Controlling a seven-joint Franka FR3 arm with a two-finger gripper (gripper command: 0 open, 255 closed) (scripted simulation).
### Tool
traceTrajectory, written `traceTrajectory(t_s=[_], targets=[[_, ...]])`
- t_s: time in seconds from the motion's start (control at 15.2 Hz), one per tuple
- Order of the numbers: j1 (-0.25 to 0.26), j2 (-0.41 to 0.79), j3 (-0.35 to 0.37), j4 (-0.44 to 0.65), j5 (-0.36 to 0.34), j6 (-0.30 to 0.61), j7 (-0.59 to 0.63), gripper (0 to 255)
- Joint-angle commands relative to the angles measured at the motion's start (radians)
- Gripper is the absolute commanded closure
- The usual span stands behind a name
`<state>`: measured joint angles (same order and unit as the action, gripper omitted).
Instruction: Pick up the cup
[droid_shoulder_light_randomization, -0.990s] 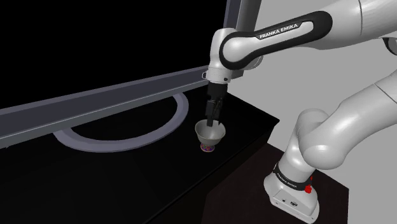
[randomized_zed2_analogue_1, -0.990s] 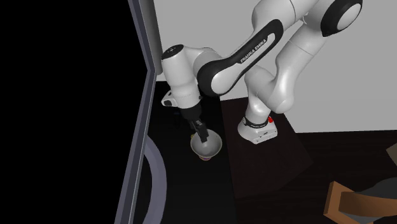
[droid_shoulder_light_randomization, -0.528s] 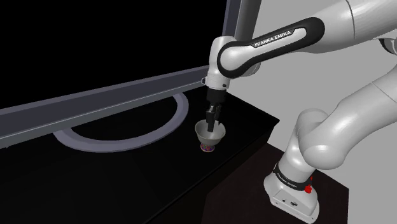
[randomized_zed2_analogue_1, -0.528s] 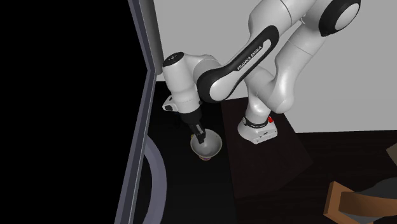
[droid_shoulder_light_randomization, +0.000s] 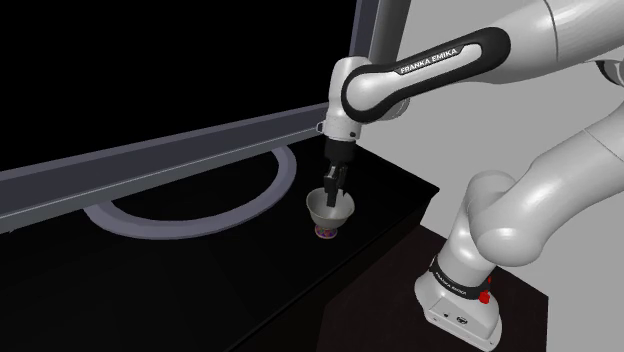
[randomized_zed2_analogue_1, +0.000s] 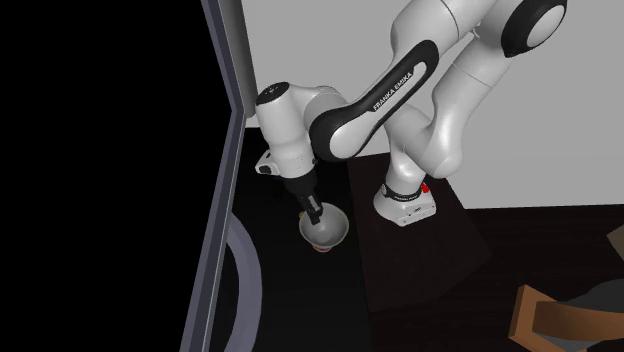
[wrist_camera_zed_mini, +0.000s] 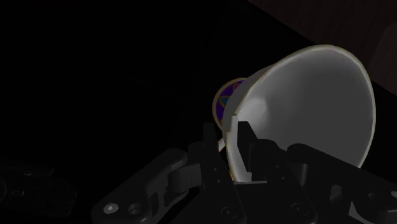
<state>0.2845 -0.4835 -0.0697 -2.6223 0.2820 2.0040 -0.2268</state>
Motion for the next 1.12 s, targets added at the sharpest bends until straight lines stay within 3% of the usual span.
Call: traceTrajectory(t_s=[0.0,1.06], targets=[[-0.001,-0.007,0.0,0.007,-0.003,-0.015,0.005,255],[-0.007,-0.07,0.0,0.152,-0.026,-0.215,0.06,255]])
